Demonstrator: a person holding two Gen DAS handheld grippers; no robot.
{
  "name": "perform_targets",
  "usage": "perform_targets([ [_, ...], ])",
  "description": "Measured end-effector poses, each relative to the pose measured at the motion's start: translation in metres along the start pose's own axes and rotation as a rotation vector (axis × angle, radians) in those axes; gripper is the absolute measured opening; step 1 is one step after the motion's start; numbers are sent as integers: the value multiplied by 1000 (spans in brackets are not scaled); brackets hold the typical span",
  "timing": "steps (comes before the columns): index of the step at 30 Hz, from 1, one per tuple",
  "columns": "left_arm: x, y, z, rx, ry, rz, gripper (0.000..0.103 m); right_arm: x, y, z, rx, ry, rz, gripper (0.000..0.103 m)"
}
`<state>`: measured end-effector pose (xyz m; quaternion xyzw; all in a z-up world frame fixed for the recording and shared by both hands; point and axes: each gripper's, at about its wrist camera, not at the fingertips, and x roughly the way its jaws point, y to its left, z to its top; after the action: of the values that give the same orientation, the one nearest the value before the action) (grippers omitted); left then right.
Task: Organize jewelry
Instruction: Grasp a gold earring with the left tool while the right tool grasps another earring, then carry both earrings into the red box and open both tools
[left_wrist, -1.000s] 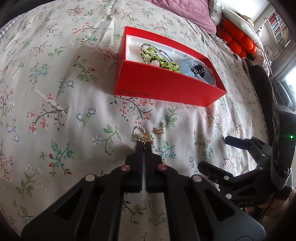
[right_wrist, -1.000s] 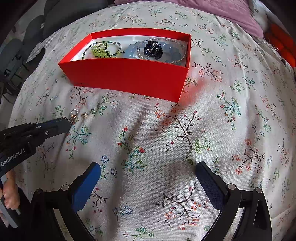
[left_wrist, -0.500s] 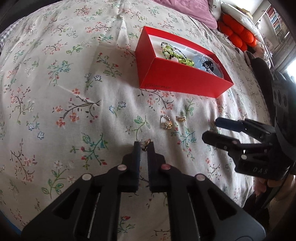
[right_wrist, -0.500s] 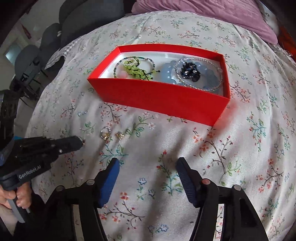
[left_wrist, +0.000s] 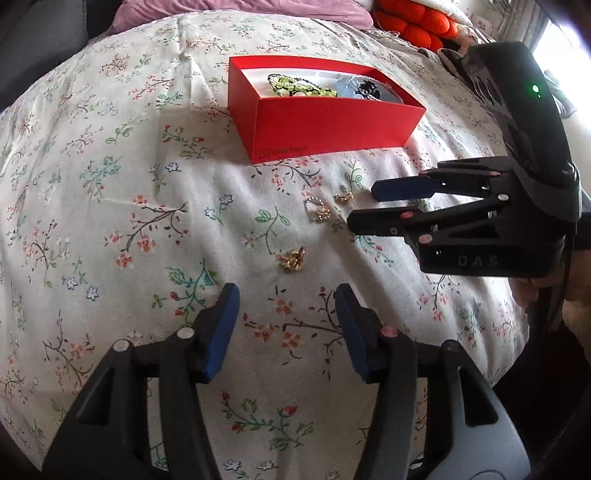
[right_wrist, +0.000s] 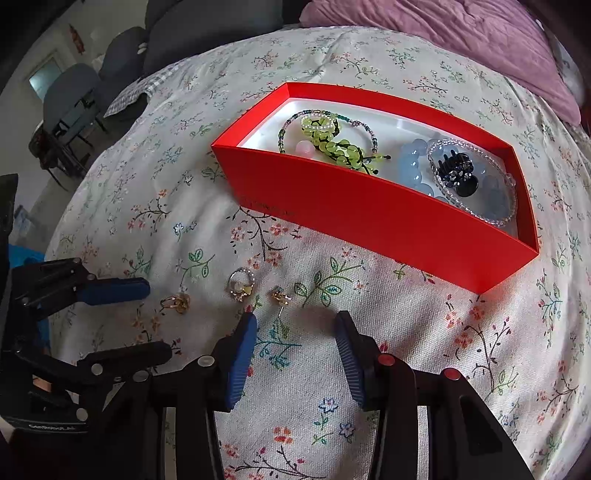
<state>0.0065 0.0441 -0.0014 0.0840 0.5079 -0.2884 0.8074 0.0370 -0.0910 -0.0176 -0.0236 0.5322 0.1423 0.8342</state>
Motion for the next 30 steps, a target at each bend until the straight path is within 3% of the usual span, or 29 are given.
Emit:
perform_targets([
  [6, 7, -6, 1, 12, -49, -2, 55, 4, 3, 0, -67, -44, -8, 44],
  [10, 11, -9, 7, 15, -55, 11, 32, 7, 9, 1, -95, -67, -28, 39],
  [13, 12, -7, 10, -7, -53, -3, 13, 7, 12, 2, -120, -69, -22, 26],
  [17, 11, -6, 12, -20, -54, -14, 12, 7, 13, 3, -130, -61, 7, 11],
  [30, 3, 2, 15, -87, -48, -2, 12, -13, -11, -3, -43, -44, 34, 10],
])
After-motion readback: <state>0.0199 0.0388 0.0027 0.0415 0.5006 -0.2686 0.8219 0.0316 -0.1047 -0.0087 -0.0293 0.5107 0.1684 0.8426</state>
